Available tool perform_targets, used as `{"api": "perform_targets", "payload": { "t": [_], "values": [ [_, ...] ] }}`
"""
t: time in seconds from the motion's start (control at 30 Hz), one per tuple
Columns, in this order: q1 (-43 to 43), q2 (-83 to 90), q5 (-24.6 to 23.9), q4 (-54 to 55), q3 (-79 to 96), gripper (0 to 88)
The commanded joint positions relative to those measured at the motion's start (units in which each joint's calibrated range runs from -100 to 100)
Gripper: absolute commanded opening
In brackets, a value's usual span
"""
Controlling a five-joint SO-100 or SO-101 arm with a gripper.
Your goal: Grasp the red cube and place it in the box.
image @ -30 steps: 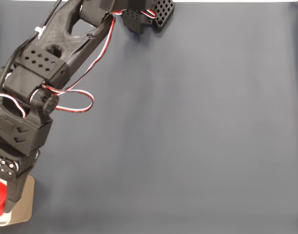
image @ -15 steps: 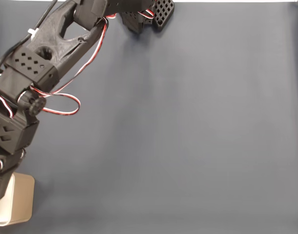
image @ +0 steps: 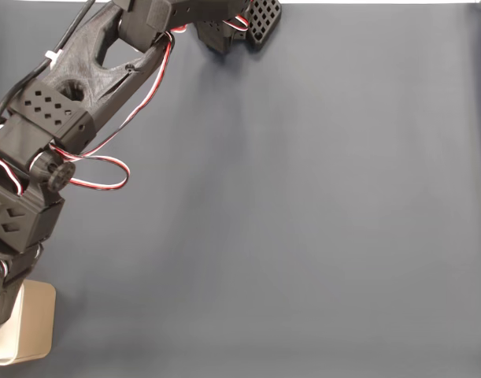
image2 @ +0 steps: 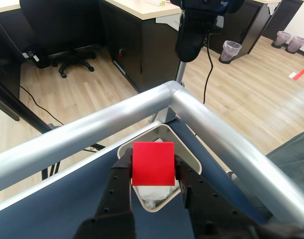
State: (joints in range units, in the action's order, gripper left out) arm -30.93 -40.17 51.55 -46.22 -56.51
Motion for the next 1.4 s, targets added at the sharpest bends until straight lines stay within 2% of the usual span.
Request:
{"api": "perform_targets", "payload": {
  "t": [0.0,0.87,0.93,1.03,1.13,1.2,1.37],
  "values": [
    [-0.7,1.4,0.5,2.3,-3.0,0.0],
    [-1.0,1.3,-0.2,3.4,-3.0,0.4],
    [-1.0,1.3,-0.4,3.7,-3.1,7.0],
    [-0.9,1.2,0.6,1.1,-3.4,22.9],
    [-0.8,1.5,2.9,-2.9,-3.5,32.3],
    [-0.8,1.6,2.7,-2.8,-4.1,39.2],
    [-0.8,1.4,4.1,-1.6,-5.0,48.7]
  ]
}}
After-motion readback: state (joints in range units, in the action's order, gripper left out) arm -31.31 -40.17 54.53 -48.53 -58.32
